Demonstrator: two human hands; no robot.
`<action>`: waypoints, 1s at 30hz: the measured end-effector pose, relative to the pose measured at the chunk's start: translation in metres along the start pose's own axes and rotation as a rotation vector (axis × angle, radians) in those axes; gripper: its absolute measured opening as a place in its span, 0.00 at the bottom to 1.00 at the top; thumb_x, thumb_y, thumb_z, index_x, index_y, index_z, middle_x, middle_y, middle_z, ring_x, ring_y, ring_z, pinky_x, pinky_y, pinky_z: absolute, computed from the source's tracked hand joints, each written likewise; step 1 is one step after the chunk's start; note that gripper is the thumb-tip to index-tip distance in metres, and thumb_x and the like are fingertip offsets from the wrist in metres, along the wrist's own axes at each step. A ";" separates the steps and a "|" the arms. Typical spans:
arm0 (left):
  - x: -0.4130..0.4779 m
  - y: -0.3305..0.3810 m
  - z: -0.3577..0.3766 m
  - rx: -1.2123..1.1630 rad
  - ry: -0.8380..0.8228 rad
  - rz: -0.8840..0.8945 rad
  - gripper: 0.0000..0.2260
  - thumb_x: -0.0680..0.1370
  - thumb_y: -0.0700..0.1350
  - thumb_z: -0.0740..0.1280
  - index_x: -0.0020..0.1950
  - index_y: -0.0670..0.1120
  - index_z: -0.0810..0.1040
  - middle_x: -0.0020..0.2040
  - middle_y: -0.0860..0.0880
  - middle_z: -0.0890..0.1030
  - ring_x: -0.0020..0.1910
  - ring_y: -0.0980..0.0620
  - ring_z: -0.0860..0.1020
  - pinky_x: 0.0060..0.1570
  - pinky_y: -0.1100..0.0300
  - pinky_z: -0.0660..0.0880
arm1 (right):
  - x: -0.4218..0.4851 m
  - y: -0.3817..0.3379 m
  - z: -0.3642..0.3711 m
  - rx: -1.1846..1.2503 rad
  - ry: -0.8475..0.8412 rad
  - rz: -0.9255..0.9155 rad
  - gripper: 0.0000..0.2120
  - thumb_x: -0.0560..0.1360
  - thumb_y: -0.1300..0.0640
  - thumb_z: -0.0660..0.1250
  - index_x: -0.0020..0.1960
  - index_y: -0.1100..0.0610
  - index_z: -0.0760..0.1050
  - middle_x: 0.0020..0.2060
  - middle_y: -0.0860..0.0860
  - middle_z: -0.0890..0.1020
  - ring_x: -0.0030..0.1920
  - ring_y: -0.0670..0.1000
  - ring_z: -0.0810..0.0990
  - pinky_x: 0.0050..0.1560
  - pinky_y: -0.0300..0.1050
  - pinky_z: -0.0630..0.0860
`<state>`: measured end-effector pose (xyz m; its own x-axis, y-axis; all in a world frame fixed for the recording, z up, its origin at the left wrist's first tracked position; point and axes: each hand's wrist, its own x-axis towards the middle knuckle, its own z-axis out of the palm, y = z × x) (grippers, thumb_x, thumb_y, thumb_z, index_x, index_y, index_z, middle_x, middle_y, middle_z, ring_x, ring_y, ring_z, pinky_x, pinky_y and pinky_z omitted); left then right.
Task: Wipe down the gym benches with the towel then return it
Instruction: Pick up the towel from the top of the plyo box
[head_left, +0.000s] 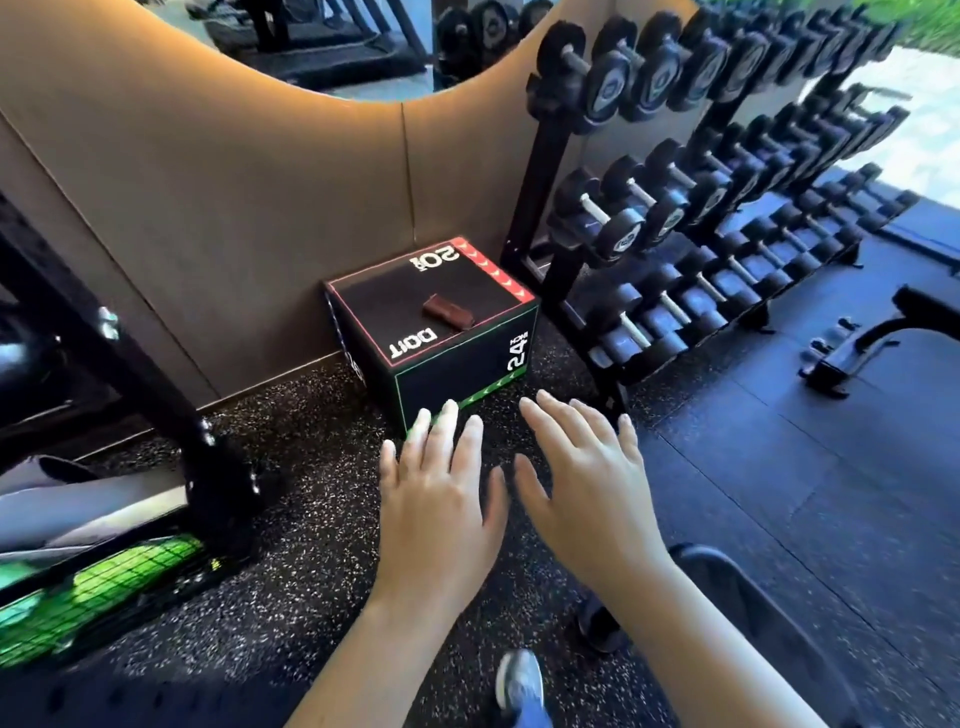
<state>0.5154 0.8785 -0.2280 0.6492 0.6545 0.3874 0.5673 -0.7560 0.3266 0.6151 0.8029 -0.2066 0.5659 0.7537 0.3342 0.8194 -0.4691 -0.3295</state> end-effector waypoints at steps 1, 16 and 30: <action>0.014 -0.005 0.008 0.002 0.001 -0.009 0.19 0.73 0.45 0.70 0.62 0.39 0.76 0.64 0.39 0.75 0.64 0.38 0.71 0.60 0.36 0.65 | 0.015 0.004 0.008 0.002 -0.008 -0.005 0.22 0.71 0.54 0.69 0.64 0.55 0.73 0.62 0.51 0.77 0.63 0.56 0.74 0.64 0.65 0.63; 0.276 -0.045 0.134 0.017 -0.017 -0.095 0.20 0.70 0.41 0.73 0.61 0.38 0.77 0.63 0.39 0.75 0.64 0.38 0.72 0.60 0.35 0.65 | 0.289 0.100 0.117 0.033 -0.099 -0.042 0.21 0.71 0.56 0.69 0.64 0.57 0.74 0.63 0.53 0.77 0.63 0.57 0.74 0.63 0.65 0.64; 0.448 -0.193 0.272 -0.018 -0.179 -0.149 0.20 0.72 0.39 0.70 0.62 0.37 0.75 0.65 0.38 0.73 0.66 0.36 0.69 0.61 0.35 0.65 | 0.472 0.116 0.293 -0.037 -0.191 0.022 0.22 0.71 0.55 0.69 0.64 0.57 0.73 0.62 0.53 0.77 0.62 0.58 0.75 0.63 0.65 0.65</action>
<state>0.8346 1.3199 -0.3522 0.6392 0.7488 0.1756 0.6554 -0.6498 0.3850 0.9504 1.2393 -0.3461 0.5592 0.8149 0.1523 0.8116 -0.5005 -0.3014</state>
